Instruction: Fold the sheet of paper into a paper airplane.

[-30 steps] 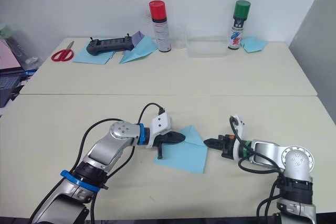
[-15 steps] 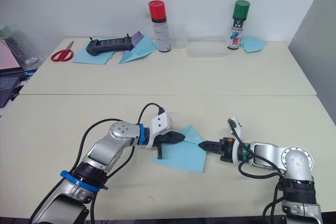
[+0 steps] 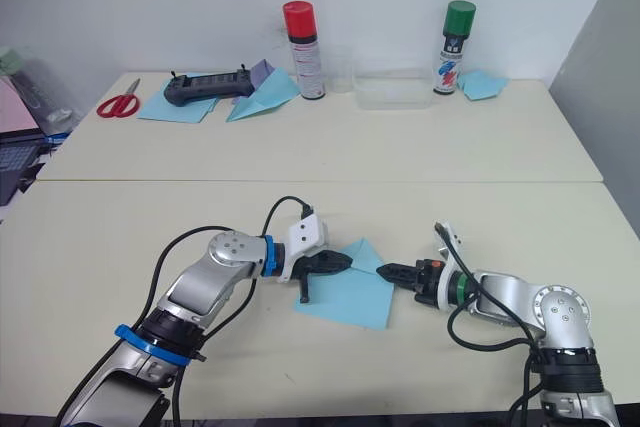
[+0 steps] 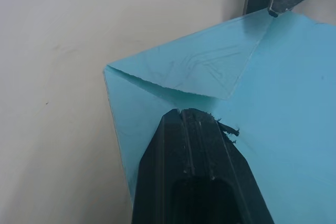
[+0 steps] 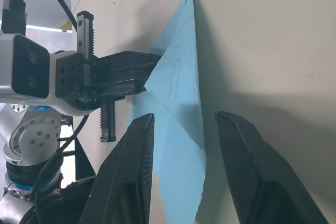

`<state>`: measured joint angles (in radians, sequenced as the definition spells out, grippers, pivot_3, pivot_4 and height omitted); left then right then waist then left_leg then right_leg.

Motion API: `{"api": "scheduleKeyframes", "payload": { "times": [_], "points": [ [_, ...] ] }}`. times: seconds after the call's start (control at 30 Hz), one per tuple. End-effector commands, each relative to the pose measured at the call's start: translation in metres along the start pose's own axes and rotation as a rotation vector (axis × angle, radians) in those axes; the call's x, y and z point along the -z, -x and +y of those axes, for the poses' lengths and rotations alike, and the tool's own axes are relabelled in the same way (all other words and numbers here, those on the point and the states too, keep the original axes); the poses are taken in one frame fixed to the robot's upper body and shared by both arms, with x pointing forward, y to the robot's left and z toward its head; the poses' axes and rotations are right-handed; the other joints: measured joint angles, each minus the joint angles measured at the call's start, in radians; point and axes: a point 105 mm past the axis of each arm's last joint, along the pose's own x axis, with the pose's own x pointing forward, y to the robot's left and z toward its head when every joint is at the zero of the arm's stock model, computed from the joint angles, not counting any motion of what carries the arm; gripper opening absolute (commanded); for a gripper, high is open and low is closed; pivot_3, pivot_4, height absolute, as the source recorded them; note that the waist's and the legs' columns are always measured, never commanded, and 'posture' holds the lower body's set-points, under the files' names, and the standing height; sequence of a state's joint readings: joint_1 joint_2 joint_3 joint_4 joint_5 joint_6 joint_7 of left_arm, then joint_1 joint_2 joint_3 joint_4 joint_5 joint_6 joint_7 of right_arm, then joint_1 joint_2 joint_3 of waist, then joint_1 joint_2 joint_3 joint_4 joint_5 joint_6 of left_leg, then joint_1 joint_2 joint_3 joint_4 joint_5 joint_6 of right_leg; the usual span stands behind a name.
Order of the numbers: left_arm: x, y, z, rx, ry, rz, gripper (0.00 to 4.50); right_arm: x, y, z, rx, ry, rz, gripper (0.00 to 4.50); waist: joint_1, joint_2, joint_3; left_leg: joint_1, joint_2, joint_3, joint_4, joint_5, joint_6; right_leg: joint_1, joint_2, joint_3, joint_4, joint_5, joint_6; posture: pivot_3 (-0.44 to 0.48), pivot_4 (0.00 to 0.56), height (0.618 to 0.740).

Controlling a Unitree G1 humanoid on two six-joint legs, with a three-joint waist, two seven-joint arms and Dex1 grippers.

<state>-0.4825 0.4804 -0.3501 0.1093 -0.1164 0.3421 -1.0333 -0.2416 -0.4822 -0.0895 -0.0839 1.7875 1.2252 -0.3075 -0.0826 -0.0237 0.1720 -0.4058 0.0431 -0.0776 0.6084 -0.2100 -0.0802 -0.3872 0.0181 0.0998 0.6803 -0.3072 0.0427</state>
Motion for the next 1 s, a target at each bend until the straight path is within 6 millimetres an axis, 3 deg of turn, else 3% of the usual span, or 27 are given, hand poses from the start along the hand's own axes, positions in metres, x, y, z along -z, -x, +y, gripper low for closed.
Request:
{"api": "scheduleKeyframes", "payload": {
  "times": [0.03, 0.2, 0.6, 0.77, 1.0],
  "points": [
    [0.03, 0.002, 0.0, -0.025, 0.065, 0.112, 0.0, 0.0, 0.002, 0.01, -0.037, 0.011, -0.008, 1.54, 0.0, 0.0, 0.0, 0.0, 0.0, 0.0, 0.0, 0.0, 0.0, 0.0, 0.0, 0.0, 0.0, 0.0, 0.0, 0.0, 0.15, 0.74],
    [0.032, 0.004, -0.002, -0.023, 0.071, 0.119, 0.0, 0.001, 0.001, 0.011, -0.039, 0.007, -0.009, 0.02, 0.0, 0.0, 0.0, 0.0, 0.0, 0.0, 0.0, 0.0, 0.0, 0.0, 0.0, 0.0, 0.0, 0.0, 0.0, 0.0, 0.15, 0.74],
    [0.041, 0.033, 0.012, -0.076, 0.095, 0.149, 0.0, -0.009, 0.011, 0.004, 0.005, 0.069, -0.013, 0.02, 0.002, 0.0, 0.0, 0.0, 0.001, 0.0, 0.0, 0.0, 0.0, 0.0, 0.0, 0.0, 0.0, 0.0, 0.0, 0.0, 0.15, 0.74],
    [0.034, 0.029, 0.008, -0.054, 0.114, 0.108, 0.0, -0.012, 0.016, 0.006, -0.001, 0.135, 0.015, 0.02, 0.008, 0.0, 0.0, -0.001, 0.0, 0.0, 0.0, 0.0, 0.0, 0.0, 0.0, -0.001, -0.001, 0.0, 0.0, 0.0, 0.15, 0.74],
    [0.03, 0.016, -0.004, -0.01, 0.144, 0.086, 0.0, -0.018, 0.003, 0.027, -0.07, 0.238, 0.057, 0.02, 0.013, 0.0, 0.0, -0.001, 0.0, 0.0, 0.0, 0.0, 0.0, 0.0, 0.0, 0.0, -0.001, 0.0, 0.0, 0.0, 0.15, 0.74]
  ]
}}
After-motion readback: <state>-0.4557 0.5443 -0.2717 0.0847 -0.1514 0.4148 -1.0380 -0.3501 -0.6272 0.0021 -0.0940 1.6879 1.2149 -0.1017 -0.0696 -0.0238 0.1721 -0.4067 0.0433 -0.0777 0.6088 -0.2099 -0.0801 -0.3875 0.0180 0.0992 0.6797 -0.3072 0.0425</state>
